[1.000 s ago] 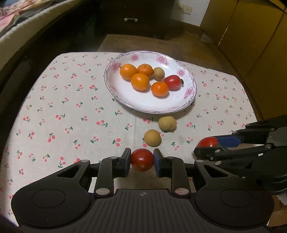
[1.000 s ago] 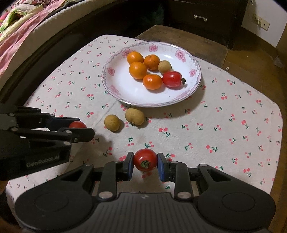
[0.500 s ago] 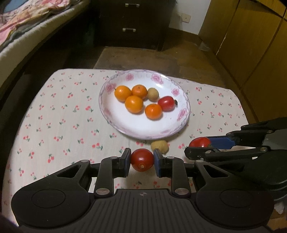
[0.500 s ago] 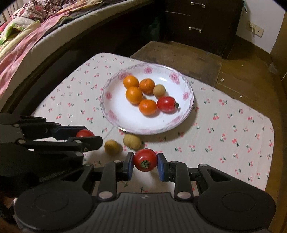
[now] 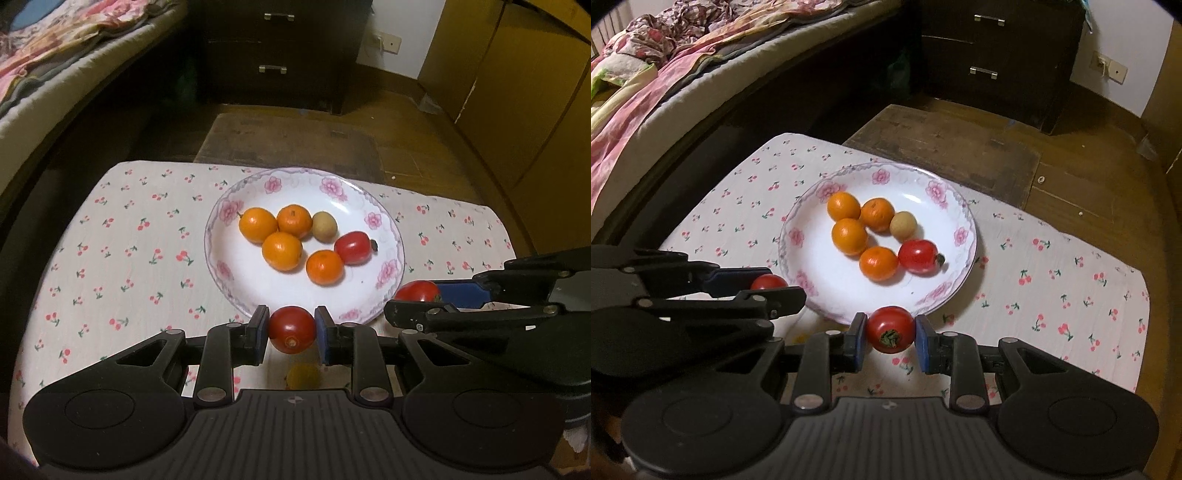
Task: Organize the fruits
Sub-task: 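Carry both held red tomatoes over the white bowl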
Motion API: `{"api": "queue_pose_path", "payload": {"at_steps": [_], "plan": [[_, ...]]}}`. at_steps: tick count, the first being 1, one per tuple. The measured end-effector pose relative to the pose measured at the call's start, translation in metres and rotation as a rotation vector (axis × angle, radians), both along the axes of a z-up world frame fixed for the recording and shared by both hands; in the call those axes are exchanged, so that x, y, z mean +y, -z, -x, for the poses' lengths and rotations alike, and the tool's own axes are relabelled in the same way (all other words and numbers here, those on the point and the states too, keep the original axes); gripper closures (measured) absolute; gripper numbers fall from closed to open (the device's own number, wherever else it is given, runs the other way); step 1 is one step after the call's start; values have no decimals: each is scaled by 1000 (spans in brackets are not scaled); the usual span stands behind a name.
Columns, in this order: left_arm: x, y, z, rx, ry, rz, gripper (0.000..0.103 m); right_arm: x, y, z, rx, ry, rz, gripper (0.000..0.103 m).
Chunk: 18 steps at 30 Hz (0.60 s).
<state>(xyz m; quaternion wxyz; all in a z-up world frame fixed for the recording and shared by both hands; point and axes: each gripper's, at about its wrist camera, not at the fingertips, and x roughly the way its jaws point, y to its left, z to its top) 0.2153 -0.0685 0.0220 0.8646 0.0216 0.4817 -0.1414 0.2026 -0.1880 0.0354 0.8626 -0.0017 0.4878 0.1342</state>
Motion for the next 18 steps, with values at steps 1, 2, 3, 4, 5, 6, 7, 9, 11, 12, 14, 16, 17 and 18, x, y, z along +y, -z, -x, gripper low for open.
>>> {"api": "queue_pose_path", "payload": {"at_steps": [1, 2, 3, 4, 5, 6, 7, 9, 11, 12, 14, 16, 17, 18], "plan": [[-1, 1, -2, 1, 0, -2, 70, -1, 0, -2, 1, 1, 1, 75], [-1, 1, -4, 1, 0, -3, 70, -1, 1, -4, 1, 0, 4, 75], [-2, 2, -5, 1, 0, -5, 70, -1, 1, -5, 0, 0, 5, 75], [-2, 2, -7, 2, -2, -6, 70, -1, 2, -7, 0, -1, 6, 75], [-3, 3, -9, 1, -4, -8, 70, -2, 3, -9, 0, -1, 7, 75], [-3, 3, -10, 1, -6, -9, 70, -1, 3, -11, 0, -1, 8, 75], [-3, 3, -12, 0, -8, -10, 70, -1, 3, -13, -1, -1, 10, 75], [-3, 4, -14, 1, -11, -11, 71, -1, 4, -15, -3, -1, 11, 75], [-3, 5, -16, 2, -14, -12, 71, -1, 5, -17, -3, -1, 12, 75], [-3, 5, -17, 3, -14, -13, 71, -1, 5, -18, -3, -1, 11, 75], [-4, 7, -19, 6, -15, -15, 71, -1, 7, -20, -1, -2, 11, 75], [-4, 8, -20, 8, -17, -18, 71, -1, 8, -21, 0, -4, 11, 75], [-4, 9, -21, 8, -18, -20, 71, -1, 9, -22, 0, -4, 12, 75], [-3, 9, -21, 8, -19, -21, 71, -1, 9, -22, 0, -4, 12, 75]]}}
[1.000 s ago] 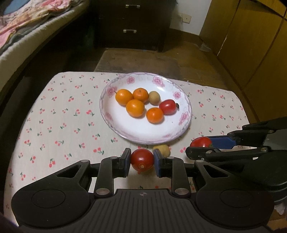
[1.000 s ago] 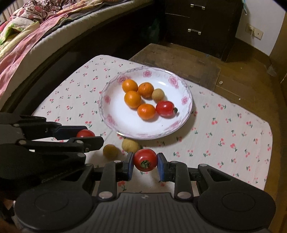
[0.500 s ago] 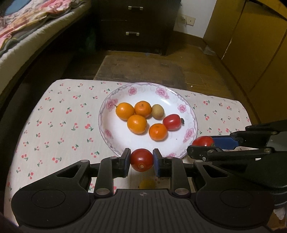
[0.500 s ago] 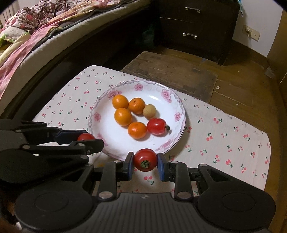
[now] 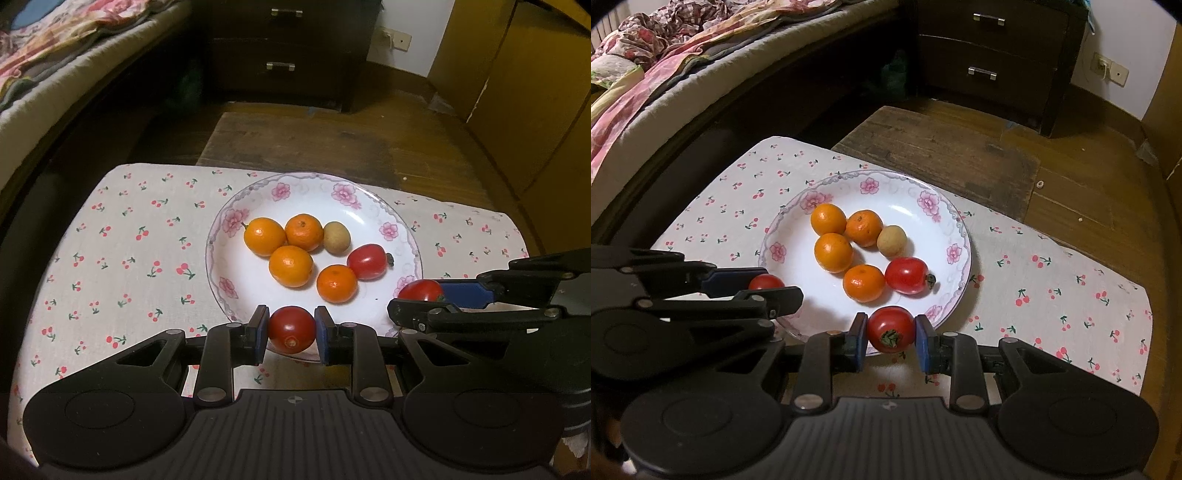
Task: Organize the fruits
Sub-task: 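Carry both held red tomatoes over the white bowl, then open both grippers to drop the tomatoes into the bowl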
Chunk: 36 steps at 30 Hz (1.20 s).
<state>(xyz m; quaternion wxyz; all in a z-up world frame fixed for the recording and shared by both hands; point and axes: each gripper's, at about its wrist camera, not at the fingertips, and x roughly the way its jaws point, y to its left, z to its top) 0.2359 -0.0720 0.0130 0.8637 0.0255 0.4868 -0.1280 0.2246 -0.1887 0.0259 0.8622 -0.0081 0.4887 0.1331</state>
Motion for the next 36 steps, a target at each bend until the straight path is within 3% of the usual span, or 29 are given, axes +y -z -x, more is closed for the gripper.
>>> {"api": "queue_pose_path", "payload": {"at_steps": [36], "plan": [[4, 12, -10, 12, -38, -16, 69, 5, 16, -12, -11, 9, 0, 74]]}}
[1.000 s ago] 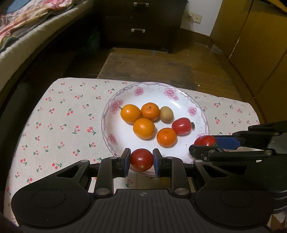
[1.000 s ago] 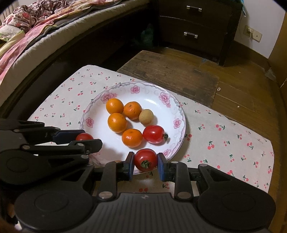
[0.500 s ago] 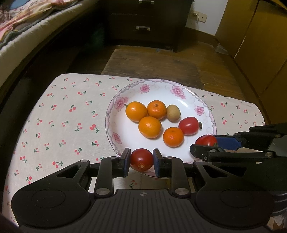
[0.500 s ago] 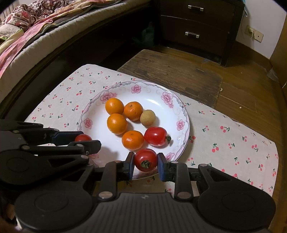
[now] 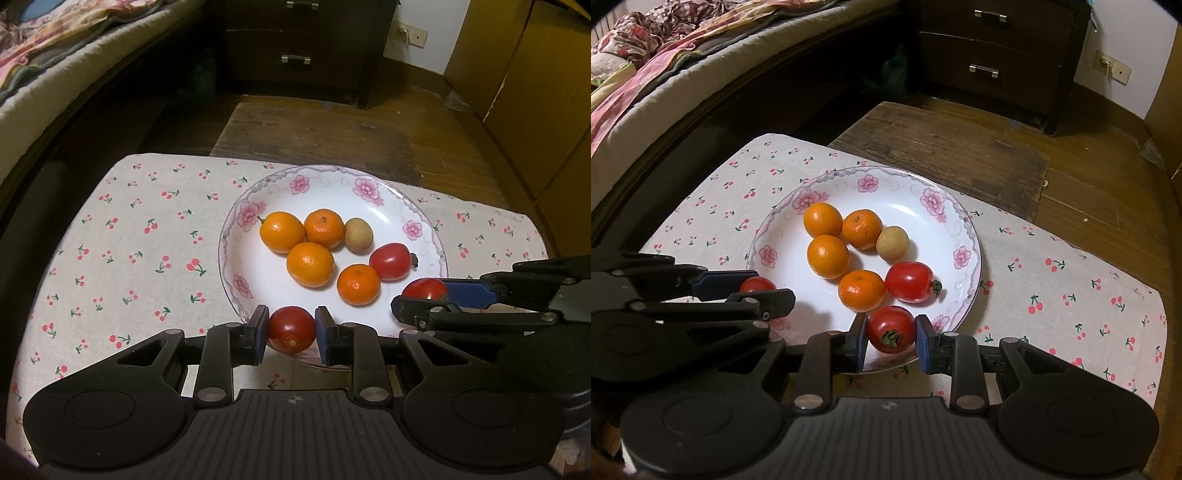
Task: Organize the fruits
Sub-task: 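Open both grippers to drop the tomatoes into the bowl, then grasp a yellow-brown fruit with the left gripper while the right gripper grasps another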
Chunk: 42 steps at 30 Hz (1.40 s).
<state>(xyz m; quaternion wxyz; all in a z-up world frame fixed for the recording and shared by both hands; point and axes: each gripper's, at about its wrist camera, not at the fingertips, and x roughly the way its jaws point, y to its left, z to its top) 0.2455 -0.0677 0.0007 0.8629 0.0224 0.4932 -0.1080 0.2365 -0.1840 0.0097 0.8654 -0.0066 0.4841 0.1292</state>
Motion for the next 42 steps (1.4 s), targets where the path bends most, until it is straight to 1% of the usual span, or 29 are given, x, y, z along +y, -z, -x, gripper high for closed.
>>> {"api": "queue_pose_path", "payload": {"at_steps": [3, 7, 13, 16, 22, 27, 30, 32, 34, 39, 42], "plan": [[1, -4, 1, -13, -3, 7, 67, -2, -3, 1, -15, 11, -6, 74], [3, -8, 1, -21, -12, 18, 61, -6, -6, 0, -21, 19, -22, 74], [3, -12, 5, -31, -2, 23, 58, -8, -10, 2, -30, 28, -26, 73], [4, -18, 11, -42, 9, 34, 53, -11, -16, 8, -41, 34, -31, 73], [6, -27, 38, -58, 59, 34, 52, -10, -28, 32, -49, 4, -8, 72], [9, -21, 61, -37, 101, 24, 52, -9, -29, 51, -36, -13, 4, 72], [11, -16, 67, -10, 110, 45, 52, -9, -26, 57, -13, -13, -9, 72], [9, -10, 68, 13, 113, 62, 52, -8, -24, 59, -3, -17, -18, 72], [5, -3, 68, 28, 117, 59, 52, -5, -23, 60, 0, -25, -11, 72], [-3, 11, 61, 51, 118, 51, 53, -4, -18, 54, 20, -22, -22, 72], [-6, 18, 55, 56, 107, 61, 53, -5, -15, 51, 33, -16, -28, 72]]}}
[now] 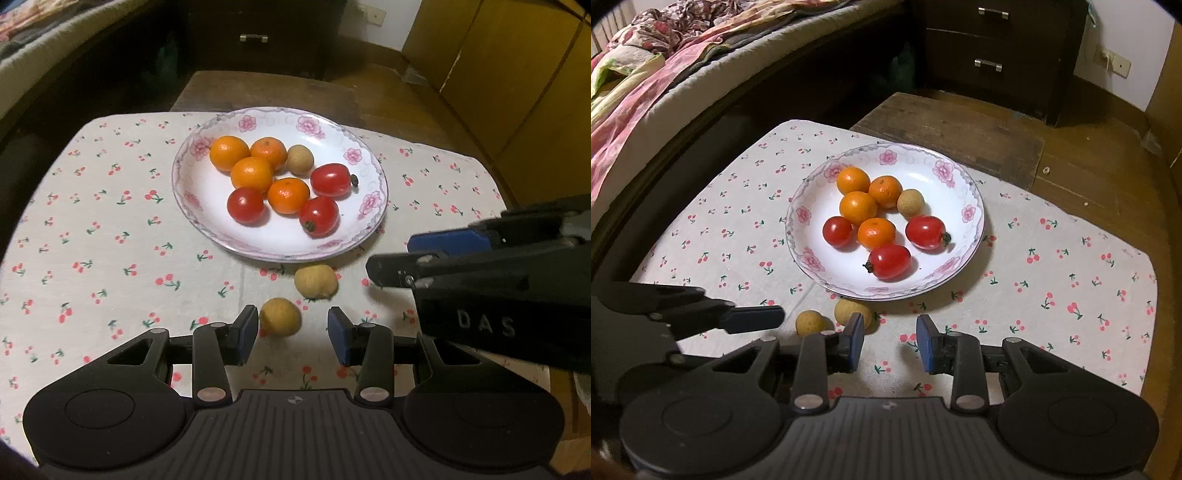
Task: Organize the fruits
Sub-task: 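Grasp a yellow-brown fruit with the left gripper while the right gripper grasps another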
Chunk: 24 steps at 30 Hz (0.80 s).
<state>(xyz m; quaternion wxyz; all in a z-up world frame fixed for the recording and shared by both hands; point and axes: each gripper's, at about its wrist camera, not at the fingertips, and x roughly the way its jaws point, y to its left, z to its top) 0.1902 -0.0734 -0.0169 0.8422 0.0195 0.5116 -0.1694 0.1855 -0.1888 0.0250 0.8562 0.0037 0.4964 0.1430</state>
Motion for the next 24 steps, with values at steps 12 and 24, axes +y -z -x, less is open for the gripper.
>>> {"api": "queue_pose_path", "payload": {"at_steps": [12, 24], "plan": [[5, 12, -8, 13, -42, -5, 66, -4, 6, -4, 27, 16, -13, 72], [5, 10, -6, 2, -33, -24, 70, -3, 12, -8, 42, 18, -26, 72]]}}
